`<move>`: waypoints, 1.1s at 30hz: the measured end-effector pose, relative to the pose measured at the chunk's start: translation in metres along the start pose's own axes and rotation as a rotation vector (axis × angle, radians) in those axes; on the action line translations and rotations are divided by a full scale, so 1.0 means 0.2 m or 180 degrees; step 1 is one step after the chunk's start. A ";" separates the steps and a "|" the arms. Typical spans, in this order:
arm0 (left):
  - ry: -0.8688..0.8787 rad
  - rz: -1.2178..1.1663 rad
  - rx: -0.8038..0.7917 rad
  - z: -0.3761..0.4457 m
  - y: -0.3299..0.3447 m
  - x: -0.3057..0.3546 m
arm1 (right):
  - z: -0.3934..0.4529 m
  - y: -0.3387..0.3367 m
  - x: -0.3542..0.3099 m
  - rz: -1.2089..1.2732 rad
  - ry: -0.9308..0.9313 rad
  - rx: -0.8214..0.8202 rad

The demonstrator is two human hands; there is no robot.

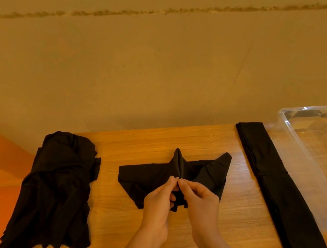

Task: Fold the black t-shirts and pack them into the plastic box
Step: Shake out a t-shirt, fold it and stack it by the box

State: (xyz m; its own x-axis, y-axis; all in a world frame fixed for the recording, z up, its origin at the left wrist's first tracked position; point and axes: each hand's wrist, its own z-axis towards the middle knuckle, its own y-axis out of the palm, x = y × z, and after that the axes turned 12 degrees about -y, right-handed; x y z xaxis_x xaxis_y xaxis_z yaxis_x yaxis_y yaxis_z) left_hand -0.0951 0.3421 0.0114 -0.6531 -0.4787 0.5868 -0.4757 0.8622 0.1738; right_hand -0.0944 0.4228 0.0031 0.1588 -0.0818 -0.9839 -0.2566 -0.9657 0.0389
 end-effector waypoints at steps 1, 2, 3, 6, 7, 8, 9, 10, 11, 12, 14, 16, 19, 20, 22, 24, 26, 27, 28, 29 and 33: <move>0.0057 0.0030 -0.0014 -0.01 0.01 -0.01 | 0.00 0.00 0.00 -0.0014 -0.0025 -0.0022; 0.0098 0.0030 -0.0038 -0.02 0.01 -0.01 | -0.01 -0.01 0.00 -0.0039 -0.0044 -0.0060; 0.0115 0.0013 -0.0070 -0.03 0.00 -0.02 | -0.01 -0.01 0.00 -0.0056 -0.0053 -0.0102; 0.0075 0.0047 -0.0153 -0.03 -0.01 -0.03 | 0.00 -0.03 0.00 -0.0040 0.0023 -0.0136; 0.0038 0.0077 -0.0177 -0.03 -0.01 -0.03 | 0.00 -0.03 0.00 -0.0026 0.0083 -0.0129; -0.0016 0.0088 -0.0208 -0.03 -0.02 -0.02 | 0.01 -0.04 0.00 -0.0013 0.0150 -0.0118; -0.0057 0.0108 -0.0255 -0.03 -0.03 -0.02 | 0.02 -0.05 0.00 -0.0021 0.0208 -0.0105; -0.0065 0.0162 -0.0308 -0.03 -0.04 -0.01 | 0.02 -0.05 0.00 -0.0063 0.0231 -0.0095; -0.0031 0.0271 -0.0344 -0.03 -0.04 0.00 | 0.03 -0.06 0.00 -0.0133 0.0215 -0.0093; 0.0033 0.0464 -0.0350 -0.03 -0.05 0.02 | 0.03 -0.06 0.01 -0.0203 0.0173 -0.0104; 0.0301 0.1070 -0.0203 0.01 -0.04 0.05 | 0.04 -0.07 0.01 -0.0301 0.0054 -0.0137; 0.0630 0.1672 0.0078 0.08 -0.03 0.11 | 0.04 -0.07 0.02 -0.0404 -0.0064 -0.0146; 0.0833 0.2497 0.0271 0.24 0.00 0.22 | 0.05 -0.07 0.03 -0.0534 -0.0204 -0.0167; 0.0853 0.2818 0.0316 0.30 0.02 0.26 | 0.05 -0.07 0.04 -0.0588 -0.0243 -0.0178; 0.0916 0.3540 0.0424 0.43 0.06 0.33 | 0.04 -0.07 0.05 -0.0697 -0.0294 -0.0206; 0.0950 0.4176 0.0503 0.54 0.11 0.39 | 0.03 -0.07 0.05 -0.0773 -0.0335 -0.0255; 0.0891 0.4644 0.0506 0.62 0.17 0.43 | 0.02 -0.07 0.06 -0.0816 -0.0372 -0.0301; 0.0891 0.4854 0.0503 0.65 0.19 0.45 | 0.02 -0.07 0.06 -0.0836 -0.0400 -0.0318; 0.0915 0.5050 0.0482 0.67 0.22 0.47 | 0.02 -0.07 0.06 -0.0862 -0.0436 -0.0327; 0.0969 0.5227 0.0462 0.69 0.24 0.48 | 0.02 -0.07 0.05 -0.0895 -0.0475 -0.0337; 0.1180 0.5654 0.0344 0.76 0.34 0.49 | 0.02 -0.08 0.04 -0.1068 -0.0625 -0.0378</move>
State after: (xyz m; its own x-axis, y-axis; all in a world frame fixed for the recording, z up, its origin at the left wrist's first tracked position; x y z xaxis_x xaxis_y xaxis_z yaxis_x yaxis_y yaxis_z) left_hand -0.2802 0.3288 -0.0400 -0.2273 0.9657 0.1256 0.5206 0.2294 -0.8224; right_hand -0.0933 0.4385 -0.0069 0.0270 0.2803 -0.9595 -0.1079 -0.9534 -0.2816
